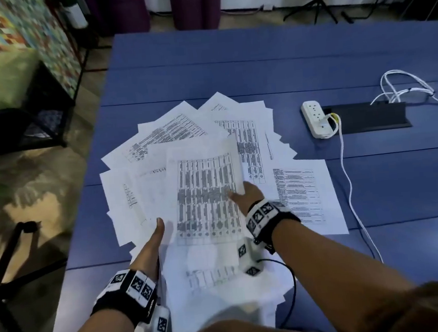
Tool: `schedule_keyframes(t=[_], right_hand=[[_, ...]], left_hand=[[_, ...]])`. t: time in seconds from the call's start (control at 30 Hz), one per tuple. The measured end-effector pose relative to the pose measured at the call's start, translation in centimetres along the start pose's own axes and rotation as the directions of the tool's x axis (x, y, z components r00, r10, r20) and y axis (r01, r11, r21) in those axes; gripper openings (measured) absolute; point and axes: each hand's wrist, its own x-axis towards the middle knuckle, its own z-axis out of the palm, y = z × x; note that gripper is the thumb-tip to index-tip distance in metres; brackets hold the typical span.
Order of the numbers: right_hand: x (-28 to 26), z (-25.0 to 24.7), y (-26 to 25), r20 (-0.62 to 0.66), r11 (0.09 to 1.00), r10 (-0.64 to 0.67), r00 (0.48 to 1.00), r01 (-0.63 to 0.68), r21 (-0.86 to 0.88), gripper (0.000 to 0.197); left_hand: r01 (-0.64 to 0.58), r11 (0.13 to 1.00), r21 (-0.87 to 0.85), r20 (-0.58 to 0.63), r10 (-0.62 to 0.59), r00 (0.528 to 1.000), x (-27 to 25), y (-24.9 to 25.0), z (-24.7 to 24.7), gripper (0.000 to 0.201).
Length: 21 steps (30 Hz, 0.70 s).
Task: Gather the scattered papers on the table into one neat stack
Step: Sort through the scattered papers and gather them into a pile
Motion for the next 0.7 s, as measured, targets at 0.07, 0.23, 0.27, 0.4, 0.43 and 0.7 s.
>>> schedule_keyframes(t=[0.07, 0.23, 0.27, 0.4, 0.43, 0.7], right_hand=[[0.4, 1.3, 0.9, 0.077, 0.989, -0.025, 0.997, 0.036, -0.146, 0.061], [1.8, 0.1, 0.7, 0.131, 0.966, -0.11, 0.985, 0.137, -0.218, 0.053], [2.5, -1.1, 0.6, 0.054, 0.984, -0.099, 0.994, 0.105, -0.147, 0.051], [6.6, -7.0, 1.1, -0.311, 0.988, 0.033, 0.95, -0.078, -0.134, 0.061], [7.7, -8.3, 1.5, -0.355, 0.968, 0.048, 0.934, -0.131, -0.215, 0.07], [12.1, -12.7, 0.8, -0.313, 0.878, 0.057, 0.948, -0.197, -0.436, 0.105]], left_hand=[[-0.041, 0.994, 0.099, 0.022, 0.039, 0.999, -0.1, 0.0, 0.2, 0.151], [-0.032, 0.953, 0.301, -0.086, 0.061, 0.994, 1.3, -1.1, -0.5, 0.094], [-0.05, 0.957, 0.285, -0.086, 0.077, 0.993, 1.7, -1.4, -0.6, 0.101], [-0.03, 0.968, 0.248, -0.128, 0.063, 0.99, 3.5, -2.6, -1.8, 0.095], [-0.037, 0.971, 0.236, -0.126, 0.068, 0.99, 3.8, -2.6, -1.9, 0.091], [-0.047, 0.973, 0.227, -0.155, 0.083, 0.984, 4.1, -1.8, -1.9, 0.072]])
